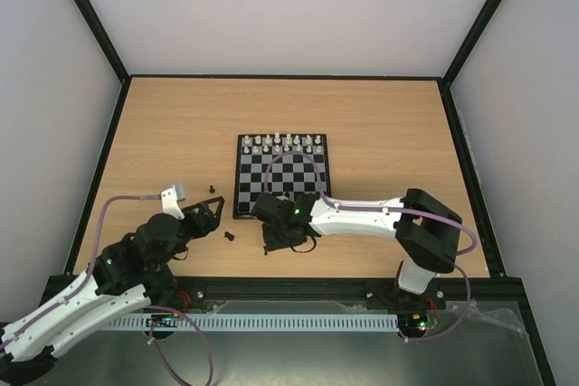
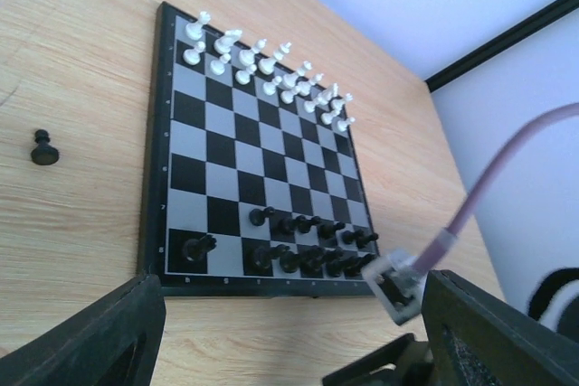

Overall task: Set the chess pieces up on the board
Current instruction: Pick up the chess piece at the center of the board.

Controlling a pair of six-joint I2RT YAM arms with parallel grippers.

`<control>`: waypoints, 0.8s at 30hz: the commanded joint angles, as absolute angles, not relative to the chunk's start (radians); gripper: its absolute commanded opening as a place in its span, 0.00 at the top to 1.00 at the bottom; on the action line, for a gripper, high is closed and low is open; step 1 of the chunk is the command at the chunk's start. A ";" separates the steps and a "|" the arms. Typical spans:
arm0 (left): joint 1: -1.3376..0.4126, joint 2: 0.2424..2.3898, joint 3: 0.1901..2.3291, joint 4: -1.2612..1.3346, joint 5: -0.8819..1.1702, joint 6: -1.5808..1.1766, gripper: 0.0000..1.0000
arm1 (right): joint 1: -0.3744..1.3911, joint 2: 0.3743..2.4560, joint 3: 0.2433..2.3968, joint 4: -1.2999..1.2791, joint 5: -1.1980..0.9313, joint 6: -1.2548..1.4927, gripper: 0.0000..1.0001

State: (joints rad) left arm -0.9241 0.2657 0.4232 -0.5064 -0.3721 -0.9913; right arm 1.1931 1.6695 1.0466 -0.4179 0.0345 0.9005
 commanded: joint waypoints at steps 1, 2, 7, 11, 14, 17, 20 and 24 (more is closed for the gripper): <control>-0.919 0.214 0.408 -0.476 -0.341 -0.968 0.19 | 1.213 1.723 1.121 -0.441 0.065 0.985 0.57; -0.919 0.202 0.406 -0.474 -0.339 -0.967 0.19 | 1.219 1.736 1.137 -0.447 0.069 0.992 0.57; -0.921 0.151 0.399 -0.465 -0.322 -0.959 0.19 | 1.247 1.812 1.211 -0.488 0.081 1.017 0.57; -0.921 0.136 0.397 -0.457 -0.307 -0.950 0.19 | 1.255 1.865 1.257 -0.527 0.096 1.035 0.59; -0.924 0.123 0.393 -0.453 -0.298 -0.947 0.19 | 1.256 1.885 1.273 -0.556 0.110 1.049 0.61; -0.932 0.112 0.391 -0.450 -0.296 -0.943 0.19 | 1.258 1.894 1.275 -0.570 0.117 1.063 0.62; -0.937 0.109 0.390 -0.447 -0.291 -0.938 0.19 | 1.260 1.905 1.277 -0.578 0.119 1.073 0.62; -0.944 0.104 0.388 -0.442 -0.287 -0.934 0.19 | 1.264 1.924 1.289 -0.587 0.120 1.081 0.67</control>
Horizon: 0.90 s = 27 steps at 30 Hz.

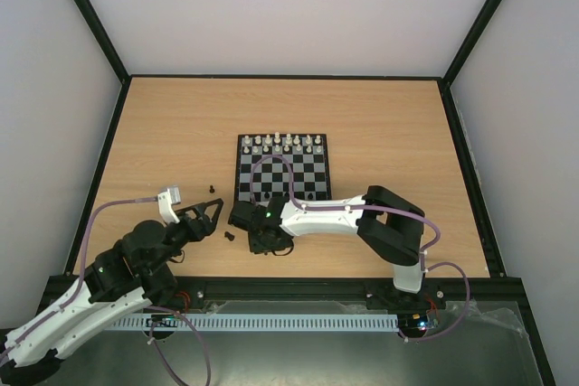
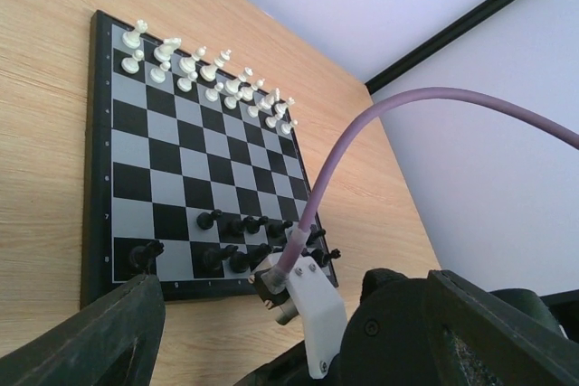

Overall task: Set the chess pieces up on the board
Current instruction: Pick up the chess piece at the center of the board.

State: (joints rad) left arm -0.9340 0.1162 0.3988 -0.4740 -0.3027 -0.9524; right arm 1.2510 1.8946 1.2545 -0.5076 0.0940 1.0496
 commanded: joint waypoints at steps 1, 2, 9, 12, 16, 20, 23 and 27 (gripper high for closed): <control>-0.946 0.102 0.388 -0.442 -0.287 -0.933 0.19 | 1.265 1.928 1.290 -0.587 0.120 1.083 0.68; -0.949 0.101 0.388 -0.442 -0.287 -0.933 0.19 | 1.265 1.931 1.293 -0.588 0.118 1.084 0.68; -0.974 0.088 0.388 -0.448 -0.302 -0.938 0.19 | 1.269 1.941 1.299 -0.595 0.114 1.089 0.79; -0.986 0.084 0.389 -0.451 -0.310 -0.941 0.19 | 1.271 1.941 1.299 -0.599 0.112 1.090 0.81; -1.001 0.077 0.390 -0.458 -0.324 -0.948 0.19 | 1.273 1.948 1.300 -0.602 0.105 1.086 0.81; -1.010 0.074 0.390 -0.463 -0.334 -0.952 0.19 | 1.276 1.958 1.305 -0.603 0.100 1.081 0.80; -1.012 0.073 0.392 -0.465 -0.337 -0.954 0.19 | 1.278 1.960 1.304 -0.603 0.100 1.077 0.87; -1.012 0.074 0.392 -0.466 -0.342 -0.956 0.19 | 1.277 1.949 1.299 -0.600 0.109 1.072 0.94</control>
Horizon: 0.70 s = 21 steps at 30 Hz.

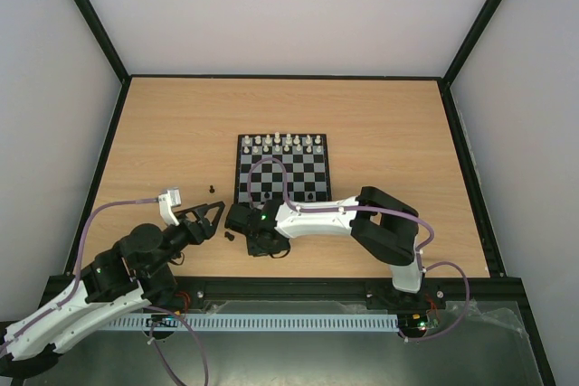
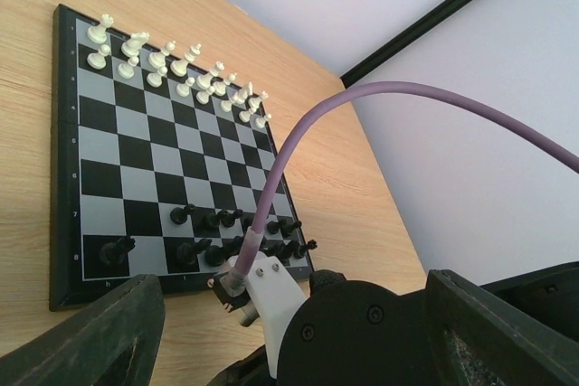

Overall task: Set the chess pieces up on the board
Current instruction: Pick up the chess piece at the center of the board.

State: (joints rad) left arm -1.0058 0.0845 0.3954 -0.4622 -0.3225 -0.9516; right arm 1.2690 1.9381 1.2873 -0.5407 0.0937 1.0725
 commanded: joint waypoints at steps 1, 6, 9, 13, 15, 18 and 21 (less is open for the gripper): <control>-1.012 0.076 0.391 -0.466 -0.343 -0.956 0.19 | 1.277 1.942 1.300 -0.600 0.115 1.071 0.94; -1.012 0.088 0.394 -0.462 -0.342 -0.952 0.19 | 1.257 1.838 1.289 -0.582 0.163 1.062 0.94; -1.012 0.104 0.394 -0.433 -0.305 -0.939 0.19 | 1.204 1.677 1.193 -0.439 0.159 1.057 0.95; -1.011 0.164 0.365 -0.295 -0.176 -0.926 0.20 | 1.139 1.431 1.024 -0.233 0.158 1.079 0.94; -1.011 0.213 0.339 -0.210 -0.109 -0.940 0.20 | 1.120 1.313 0.955 -0.146 0.179 1.097 0.94; -1.012 0.248 0.274 -0.030 -0.006 -0.980 0.20 | 1.097 1.163 0.862 -0.027 0.204 1.121 0.94; -1.013 0.274 0.204 0.192 0.071 -1.039 0.20 | 1.087 1.049 0.795 0.061 0.241 1.130 0.94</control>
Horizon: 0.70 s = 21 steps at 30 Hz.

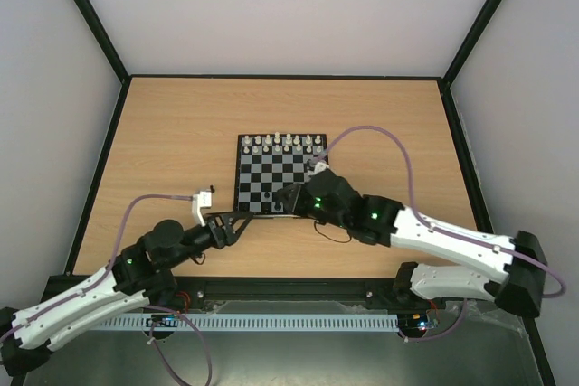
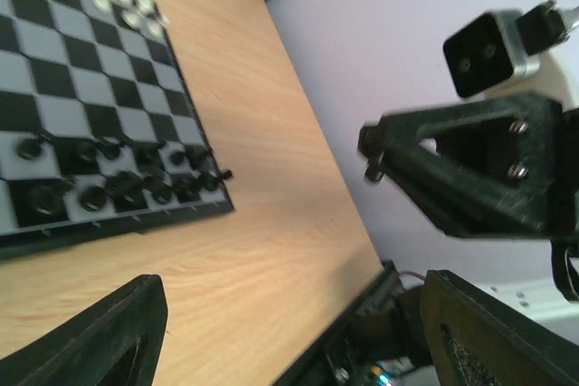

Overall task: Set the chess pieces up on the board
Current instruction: Pick up the chess piece at the center of the board, then place the chess piece on the chessboard.

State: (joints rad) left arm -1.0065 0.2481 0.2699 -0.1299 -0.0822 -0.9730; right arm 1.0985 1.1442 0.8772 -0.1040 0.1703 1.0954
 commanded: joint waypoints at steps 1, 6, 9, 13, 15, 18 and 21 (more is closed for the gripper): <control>-1.013 0.296 0.190 0.258 0.088 -1.057 0.20 | 1.085 1.018 0.776 0.086 0.254 1.131 0.94; -1.017 0.394 0.134 0.566 0.142 -1.150 0.18 | 1.083 0.923 0.685 0.242 0.273 1.130 0.95; -1.018 0.471 0.110 0.741 0.152 -1.220 0.18 | 1.084 0.927 0.649 0.329 0.253 1.133 0.96; -1.023 0.530 0.079 0.876 0.128 -1.297 0.18 | 1.086 0.956 0.606 0.446 0.205 1.158 0.97; -1.023 0.544 0.068 0.908 0.106 -1.325 0.18 | 1.085 0.960 0.585 0.500 0.185 1.170 0.98; -1.024 0.544 0.051 0.920 0.066 -1.353 0.18 | 1.085 0.954 0.560 0.543 0.166 1.179 0.97; -1.024 0.527 0.032 0.924 0.022 -1.372 0.18 | 1.085 0.956 0.553 0.557 0.141 1.184 0.98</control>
